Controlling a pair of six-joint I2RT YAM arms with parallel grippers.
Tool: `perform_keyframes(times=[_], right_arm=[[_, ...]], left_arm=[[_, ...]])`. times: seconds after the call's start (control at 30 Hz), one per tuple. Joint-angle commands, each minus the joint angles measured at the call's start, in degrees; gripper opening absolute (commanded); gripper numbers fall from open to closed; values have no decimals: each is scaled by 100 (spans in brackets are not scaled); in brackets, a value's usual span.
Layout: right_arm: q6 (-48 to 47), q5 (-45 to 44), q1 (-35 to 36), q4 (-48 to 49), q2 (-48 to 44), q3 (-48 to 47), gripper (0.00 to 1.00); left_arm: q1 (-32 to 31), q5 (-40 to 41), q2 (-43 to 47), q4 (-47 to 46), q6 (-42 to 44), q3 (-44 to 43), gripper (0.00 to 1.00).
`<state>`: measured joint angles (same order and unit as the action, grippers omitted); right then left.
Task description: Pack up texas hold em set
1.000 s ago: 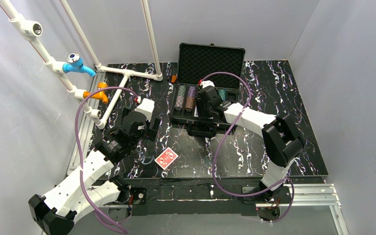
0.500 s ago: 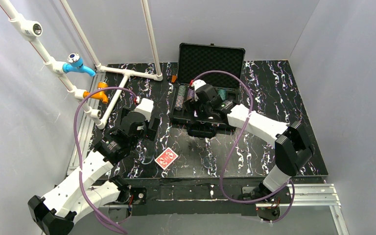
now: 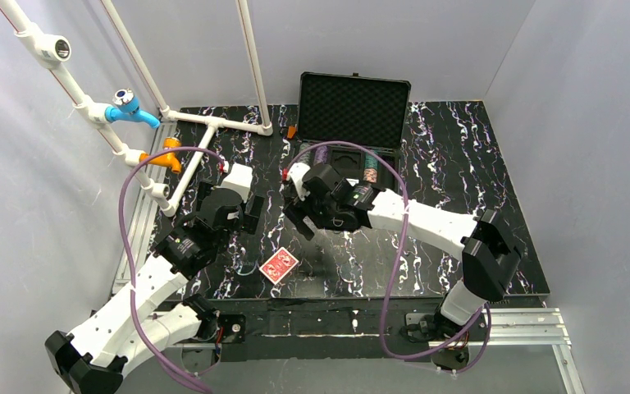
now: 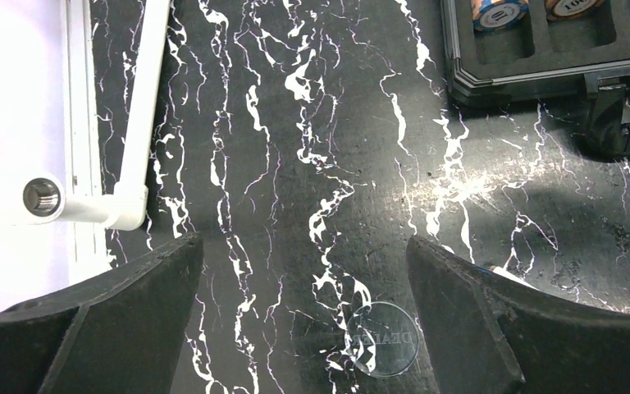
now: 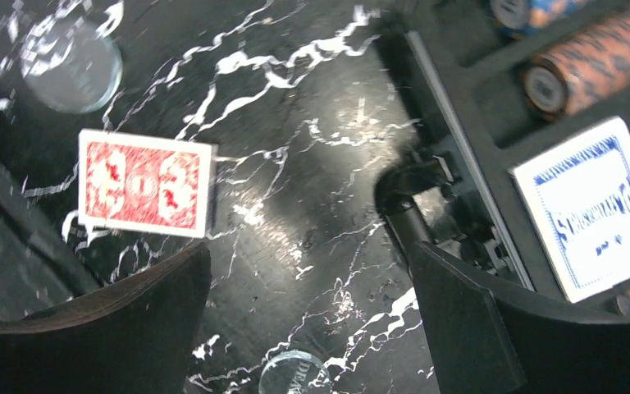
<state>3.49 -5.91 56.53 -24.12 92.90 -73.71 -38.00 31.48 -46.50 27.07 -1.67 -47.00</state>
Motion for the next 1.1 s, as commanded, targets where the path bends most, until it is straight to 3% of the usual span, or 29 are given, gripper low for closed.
perform_keyframes(times=[0.0, 0.3, 0.57, 1.07], right_arm=[[-1400, 979, 137, -234, -174, -273, 98], [-3479, 2365, 139, -409, -171, -50, 98], [-4668, 3016, 238, 299, -280, 559, 98], [-5664, 2883, 561, -284, 1021, -319, 98]], left_arm=[[-15, 329, 112, 40, -52, -169, 93], [-14, 838, 198, 44, -128, -143, 95], [-4, 1566, 229, 60, -239, -142, 96], [102, 2358, 388, 33, -654, -230, 97]])
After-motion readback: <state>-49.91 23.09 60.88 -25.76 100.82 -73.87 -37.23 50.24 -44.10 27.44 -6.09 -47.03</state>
